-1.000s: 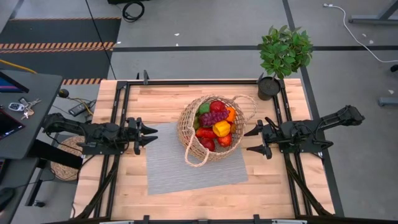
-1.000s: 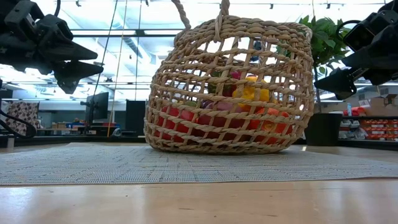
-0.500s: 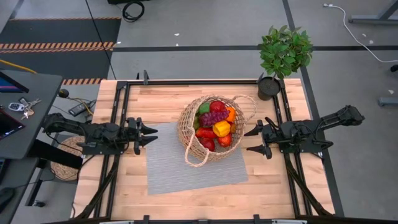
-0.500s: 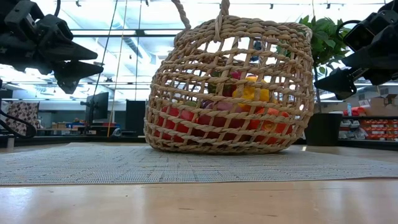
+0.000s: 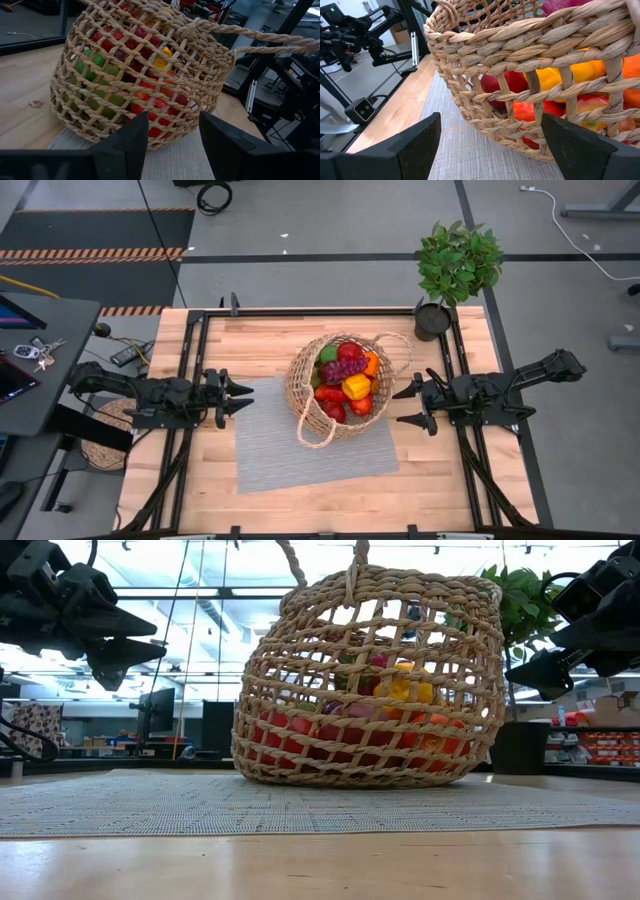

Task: Build produce basket
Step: Return to Home Position

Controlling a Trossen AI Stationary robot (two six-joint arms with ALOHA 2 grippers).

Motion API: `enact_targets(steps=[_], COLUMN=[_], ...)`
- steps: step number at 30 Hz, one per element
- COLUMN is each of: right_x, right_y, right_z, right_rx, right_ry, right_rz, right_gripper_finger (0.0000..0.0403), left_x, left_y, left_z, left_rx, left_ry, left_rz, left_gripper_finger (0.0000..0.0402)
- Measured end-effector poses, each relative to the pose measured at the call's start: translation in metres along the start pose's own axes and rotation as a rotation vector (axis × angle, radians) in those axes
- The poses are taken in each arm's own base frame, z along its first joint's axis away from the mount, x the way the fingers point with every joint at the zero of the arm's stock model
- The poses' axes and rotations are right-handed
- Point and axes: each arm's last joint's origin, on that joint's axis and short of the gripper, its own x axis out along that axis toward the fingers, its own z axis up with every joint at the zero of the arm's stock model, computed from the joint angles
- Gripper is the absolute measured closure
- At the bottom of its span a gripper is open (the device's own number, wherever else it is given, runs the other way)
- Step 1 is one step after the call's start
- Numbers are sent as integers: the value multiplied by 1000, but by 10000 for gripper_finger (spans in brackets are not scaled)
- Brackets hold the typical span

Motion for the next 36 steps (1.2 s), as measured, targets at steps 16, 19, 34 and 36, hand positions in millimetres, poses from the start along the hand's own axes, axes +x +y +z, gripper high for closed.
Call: enact_targets(steps=[16,19,34,36], right_x=[0,0,0,0], right_y=[0,0,0,0], right_z=[0,0,0,0], right_rx=[0,0,0,0], right_ry=[0,0,0,0], right_rz=[1,0,0,1], right_gripper_finger=[55,55,55,55], left_x=[0,0,0,0], left_y=[0,0,0,0], left_z=[0,0,0,0], left_rx=[0,0,-1,0], left_ry=[0,0,0,0], left_rz=[0,0,0,0], left_gripper_finger=[219,221,219,221])
